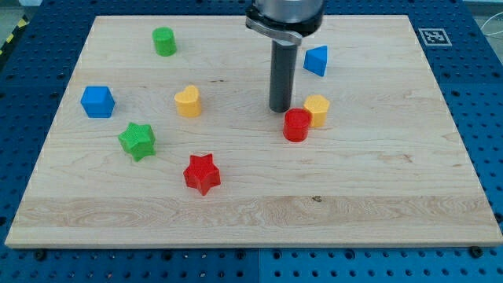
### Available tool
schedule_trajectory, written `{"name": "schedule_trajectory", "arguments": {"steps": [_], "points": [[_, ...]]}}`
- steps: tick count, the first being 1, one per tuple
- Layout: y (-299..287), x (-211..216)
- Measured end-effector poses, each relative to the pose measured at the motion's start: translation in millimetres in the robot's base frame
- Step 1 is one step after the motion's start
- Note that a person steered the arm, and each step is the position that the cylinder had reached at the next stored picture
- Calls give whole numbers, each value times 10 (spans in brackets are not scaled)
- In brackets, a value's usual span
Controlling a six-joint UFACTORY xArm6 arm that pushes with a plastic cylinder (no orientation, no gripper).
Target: Push the yellow heart towards the bottom right
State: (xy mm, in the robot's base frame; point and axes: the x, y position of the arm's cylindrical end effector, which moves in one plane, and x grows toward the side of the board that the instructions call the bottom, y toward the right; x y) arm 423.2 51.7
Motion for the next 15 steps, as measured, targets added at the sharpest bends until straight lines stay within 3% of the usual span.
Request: {"name": "schedule_trajectory", "arguments": {"steps": [2,3,5,7,9,10,12,14,15], "points": [[1277,163],[1297,163],[-248,-482],[-2154,-407],[-1874,125],[-1851,130],[-940,-253],[-1112,-822],[-679,-622]]}}
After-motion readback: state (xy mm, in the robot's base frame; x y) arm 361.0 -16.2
